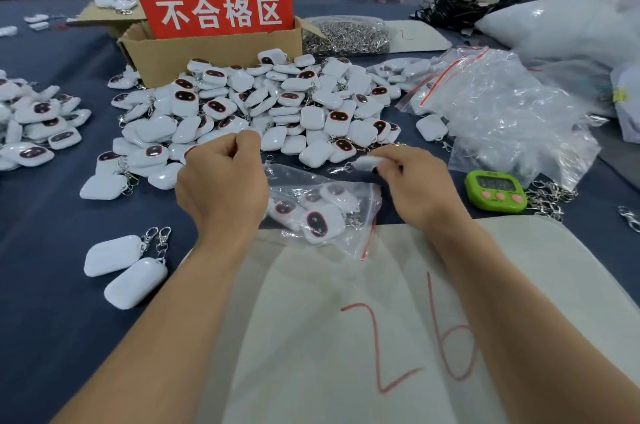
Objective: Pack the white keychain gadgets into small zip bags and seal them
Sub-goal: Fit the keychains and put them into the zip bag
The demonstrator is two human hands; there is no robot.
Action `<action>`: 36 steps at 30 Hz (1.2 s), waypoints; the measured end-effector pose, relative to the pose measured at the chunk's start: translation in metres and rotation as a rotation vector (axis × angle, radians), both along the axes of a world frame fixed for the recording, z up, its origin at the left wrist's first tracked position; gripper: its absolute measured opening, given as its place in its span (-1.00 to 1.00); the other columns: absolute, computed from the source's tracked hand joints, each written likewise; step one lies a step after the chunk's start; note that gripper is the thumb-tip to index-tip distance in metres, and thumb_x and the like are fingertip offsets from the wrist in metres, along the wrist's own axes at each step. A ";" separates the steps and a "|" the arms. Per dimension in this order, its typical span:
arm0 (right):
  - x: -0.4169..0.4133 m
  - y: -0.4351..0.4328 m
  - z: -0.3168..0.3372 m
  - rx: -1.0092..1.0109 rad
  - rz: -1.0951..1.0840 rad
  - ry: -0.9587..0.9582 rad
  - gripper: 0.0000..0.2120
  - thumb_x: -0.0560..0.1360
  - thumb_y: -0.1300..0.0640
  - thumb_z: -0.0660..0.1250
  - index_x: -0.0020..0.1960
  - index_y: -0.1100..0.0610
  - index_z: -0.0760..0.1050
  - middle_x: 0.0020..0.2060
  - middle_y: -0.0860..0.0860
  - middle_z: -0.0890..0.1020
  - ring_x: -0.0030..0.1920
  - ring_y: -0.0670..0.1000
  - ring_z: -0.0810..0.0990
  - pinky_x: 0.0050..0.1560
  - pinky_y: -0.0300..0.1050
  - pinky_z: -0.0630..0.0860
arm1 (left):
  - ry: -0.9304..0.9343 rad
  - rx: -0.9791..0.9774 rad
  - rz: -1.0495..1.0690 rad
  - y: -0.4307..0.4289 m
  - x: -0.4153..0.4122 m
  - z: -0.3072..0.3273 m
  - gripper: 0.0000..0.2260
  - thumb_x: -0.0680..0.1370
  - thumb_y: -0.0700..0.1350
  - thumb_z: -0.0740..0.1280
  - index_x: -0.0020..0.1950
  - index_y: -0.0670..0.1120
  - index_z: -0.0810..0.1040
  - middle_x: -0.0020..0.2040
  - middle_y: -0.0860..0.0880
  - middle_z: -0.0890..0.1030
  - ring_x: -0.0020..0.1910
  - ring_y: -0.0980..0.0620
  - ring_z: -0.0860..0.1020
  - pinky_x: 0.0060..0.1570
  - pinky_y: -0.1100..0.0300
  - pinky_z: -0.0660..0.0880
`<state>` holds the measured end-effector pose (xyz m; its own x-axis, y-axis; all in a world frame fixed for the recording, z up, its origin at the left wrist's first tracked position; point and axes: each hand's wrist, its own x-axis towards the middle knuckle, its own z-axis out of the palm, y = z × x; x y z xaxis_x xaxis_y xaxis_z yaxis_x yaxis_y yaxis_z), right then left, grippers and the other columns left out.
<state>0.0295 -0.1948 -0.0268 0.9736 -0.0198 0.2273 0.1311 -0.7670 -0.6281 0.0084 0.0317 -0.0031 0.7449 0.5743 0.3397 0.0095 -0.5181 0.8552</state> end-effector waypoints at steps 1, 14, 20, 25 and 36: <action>-0.002 -0.001 0.001 0.042 -0.071 -0.046 -0.78 0.66 0.18 0.21 0.05 0.13 0.65 -0.06 0.06 0.70 0.01 0.09 0.57 -0.05 -0.11 0.37 | 0.001 -0.002 -0.004 0.000 0.000 0.000 -0.67 0.44 -0.01 0.20 -0.46 -0.11 0.23 -0.56 0.02 0.21 -0.47 0.02 0.19 -0.39 0.08 0.20; -0.039 0.012 0.023 1.262 -0.175 0.010 -0.84 0.56 0.35 0.36 -0.13 0.16 0.64 -0.26 0.11 0.67 -0.37 -0.03 0.54 -0.33 -0.25 0.48 | -0.089 -0.271 -0.086 0.003 -0.001 0.000 -0.71 0.52 0.01 0.21 -0.35 -0.05 0.53 -0.54 0.04 0.37 -0.42 -0.05 0.33 -0.31 -0.38 0.55; -0.040 0.011 0.027 1.265 -0.059 0.122 -0.75 0.51 0.45 0.32 -0.26 0.18 0.51 -0.33 0.05 0.41 -0.33 -0.05 0.26 -0.26 -0.12 0.10 | -0.142 -0.241 -0.131 -0.004 -0.002 0.000 -0.69 0.56 -0.03 0.24 -0.37 -0.09 0.49 -0.57 0.07 0.34 -0.50 0.09 0.29 -0.37 0.01 0.40; -0.045 0.020 0.030 1.291 0.133 0.177 -0.94 0.42 0.33 0.35 -0.12 0.22 0.53 -0.27 0.06 0.45 -0.30 0.00 0.25 -0.28 -0.08 0.12 | -0.163 0.020 -0.328 -0.015 -0.010 -0.007 -0.65 0.59 -0.03 0.25 -0.36 -0.13 0.52 -0.46 0.02 0.47 -0.40 0.02 0.40 -0.31 0.09 0.35; -0.057 0.037 0.033 0.794 0.118 -0.066 -0.92 0.42 0.18 0.45 -0.20 0.04 0.57 -0.48 -0.01 0.56 -0.43 -0.03 0.41 -0.37 -0.08 0.42 | -0.197 0.030 -0.692 -0.036 -0.028 0.002 -0.71 0.58 -0.01 0.38 0.29 0.15 0.64 -0.09 0.23 0.65 -0.07 0.18 0.59 -0.04 0.47 0.40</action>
